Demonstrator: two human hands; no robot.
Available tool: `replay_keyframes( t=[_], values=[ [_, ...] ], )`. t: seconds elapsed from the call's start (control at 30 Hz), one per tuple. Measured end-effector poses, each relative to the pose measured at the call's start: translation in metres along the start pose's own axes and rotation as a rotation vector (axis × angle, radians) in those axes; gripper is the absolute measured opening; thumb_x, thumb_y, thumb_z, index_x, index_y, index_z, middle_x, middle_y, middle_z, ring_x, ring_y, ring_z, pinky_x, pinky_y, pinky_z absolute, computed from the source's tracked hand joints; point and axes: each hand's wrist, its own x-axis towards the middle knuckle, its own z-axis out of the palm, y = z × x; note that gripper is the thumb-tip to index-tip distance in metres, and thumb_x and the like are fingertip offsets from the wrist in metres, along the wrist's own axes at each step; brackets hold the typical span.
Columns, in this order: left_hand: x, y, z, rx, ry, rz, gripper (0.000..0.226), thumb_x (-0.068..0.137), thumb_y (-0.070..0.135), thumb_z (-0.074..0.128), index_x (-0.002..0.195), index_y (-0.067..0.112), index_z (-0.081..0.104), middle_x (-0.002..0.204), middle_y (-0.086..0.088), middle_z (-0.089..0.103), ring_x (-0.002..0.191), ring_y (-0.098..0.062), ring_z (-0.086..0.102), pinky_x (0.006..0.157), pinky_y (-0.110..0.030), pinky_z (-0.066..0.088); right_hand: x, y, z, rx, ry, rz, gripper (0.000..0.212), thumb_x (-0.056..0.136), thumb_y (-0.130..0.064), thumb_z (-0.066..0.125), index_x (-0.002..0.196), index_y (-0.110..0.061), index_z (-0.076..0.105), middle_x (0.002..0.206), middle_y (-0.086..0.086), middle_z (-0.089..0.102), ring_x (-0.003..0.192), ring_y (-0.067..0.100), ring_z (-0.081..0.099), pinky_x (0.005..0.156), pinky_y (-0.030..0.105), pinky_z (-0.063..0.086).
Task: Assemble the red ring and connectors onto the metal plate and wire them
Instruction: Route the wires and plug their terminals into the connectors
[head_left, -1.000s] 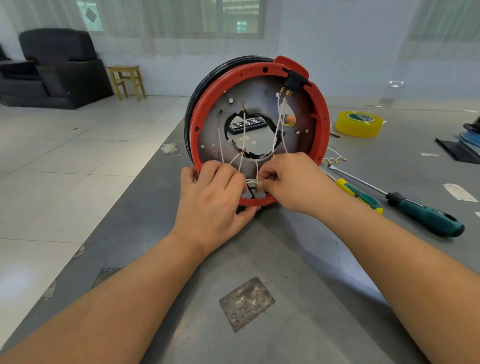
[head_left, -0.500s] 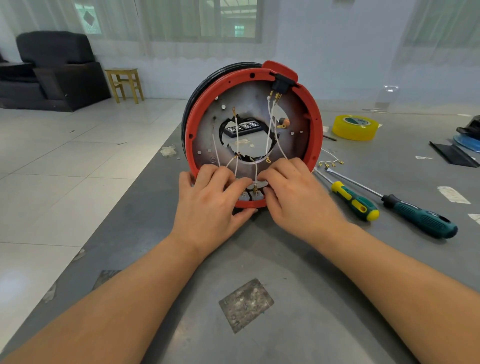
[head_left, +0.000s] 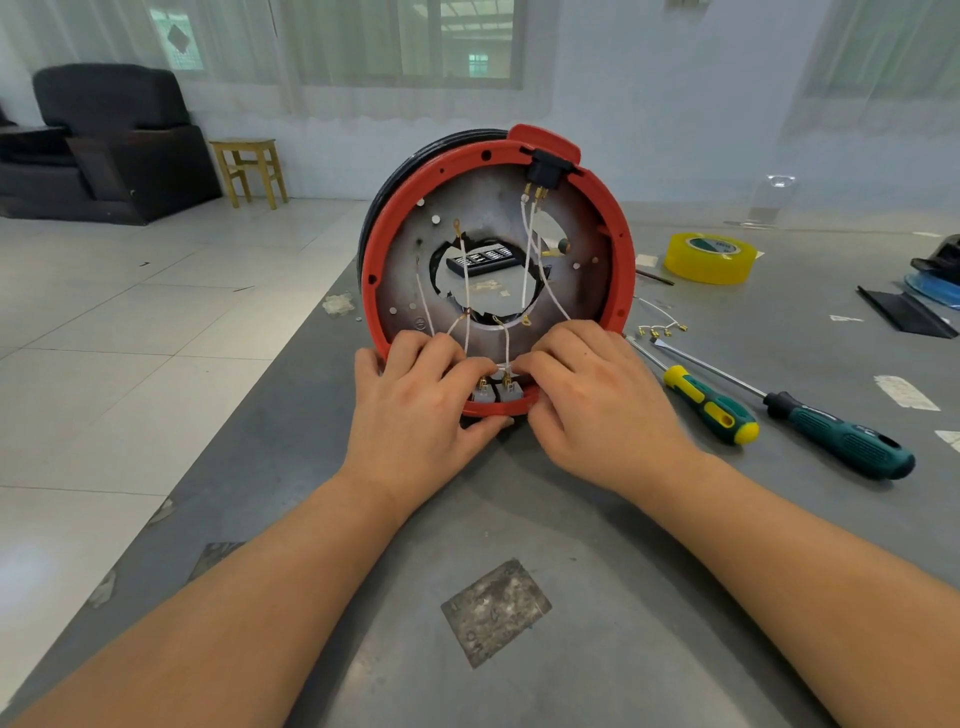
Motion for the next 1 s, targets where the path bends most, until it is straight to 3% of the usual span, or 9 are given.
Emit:
replay_keyframes(
  t=[0.17, 0.27, 0.37, 0.53, 0.73, 0.87, 1.0],
  values=[
    [0.001, -0.003, -0.005, -0.048, -0.061, -0.036, 0.055, 0.074, 0.066, 0.078, 0.108, 0.024, 0.071, 0.103, 0.003, 0.066, 0.1, -0.028, 0.057, 0.075, -0.046, 0.04, -0.002, 0.004, 0.003, -0.051, -0.011, -0.06, 0.033, 0.087, -0.038, 0.061, 0.112, -0.018, 0.069, 0.109, 0.001, 0.067, 0.113, 0.024, 0.058, 0.117, 0.04, 0.032],
    [0.002, -0.009, -0.009, -0.141, -0.096, -0.007, 0.055, 0.07, 0.059, 0.084, 0.108, 0.024, 0.065, 0.116, 0.002, 0.061, 0.105, -0.024, 0.052, 0.079, -0.046, 0.042, -0.002, 0.01, 0.004, -0.087, -0.032, -0.089, 0.037, 0.09, -0.044, 0.068, 0.117, -0.019, 0.07, 0.111, 0.001, 0.069, 0.116, 0.024, 0.059, 0.118, 0.042, 0.035],
    [0.001, -0.017, -0.013, -0.232, -0.151, 0.032, 0.064, 0.069, 0.038, 0.093, 0.118, 0.027, 0.054, 0.13, 0.001, 0.048, 0.111, -0.022, 0.052, 0.084, -0.048, 0.047, -0.002, 0.016, 0.004, -0.098, -0.008, -0.119, 0.038, 0.09, -0.043, 0.071, 0.12, -0.018, 0.072, 0.109, 0.001, 0.071, 0.115, 0.025, 0.061, 0.116, 0.043, 0.037],
    [0.003, -0.026, -0.013, -0.33, -0.155, -0.035, 0.066, 0.071, 0.024, 0.094, 0.117, 0.026, 0.046, 0.13, 0.0, 0.041, 0.114, -0.025, 0.053, 0.085, -0.052, 0.052, 0.0, 0.018, 0.004, -0.076, 0.072, -0.157, 0.032, 0.092, -0.037, 0.074, 0.116, -0.016, 0.076, 0.103, 0.002, 0.072, 0.109, 0.028, 0.064, 0.112, 0.045, 0.043],
    [0.006, -0.033, -0.013, -0.349, -0.149, 0.025, 0.041, 0.08, 0.041, 0.08, 0.108, 0.013, 0.068, 0.111, -0.002, 0.058, 0.097, -0.026, 0.058, 0.079, -0.052, 0.055, 0.0, 0.019, 0.006, -0.051, 0.133, -0.157, 0.03, 0.096, -0.036, 0.065, 0.117, -0.015, 0.074, 0.106, 0.003, 0.068, 0.11, 0.029, 0.061, 0.113, 0.043, 0.04],
    [0.005, -0.024, -0.016, -0.409, -0.08, -0.037, 0.045, 0.085, 0.054, 0.07, 0.097, 0.011, 0.069, 0.107, 0.002, 0.059, 0.096, -0.023, 0.06, 0.078, -0.043, 0.055, -0.001, 0.025, 0.004, 0.07, 0.116, -0.102, 0.035, 0.098, -0.039, 0.06, 0.123, -0.015, 0.069, 0.114, 0.003, 0.065, 0.116, 0.028, 0.057, 0.108, 0.046, 0.043],
    [0.006, -0.015, -0.02, -0.537, -0.097, -0.144, 0.043, 0.081, 0.06, 0.069, 0.094, 0.02, 0.067, 0.107, 0.015, 0.056, 0.098, -0.012, 0.059, 0.076, -0.042, 0.056, -0.004, 0.031, 0.003, 0.224, 0.065, -0.048, 0.038, 0.1, -0.039, 0.055, 0.127, -0.015, 0.066, 0.116, 0.0, 0.06, 0.115, 0.02, 0.051, 0.101, 0.034, 0.043]
  ],
)
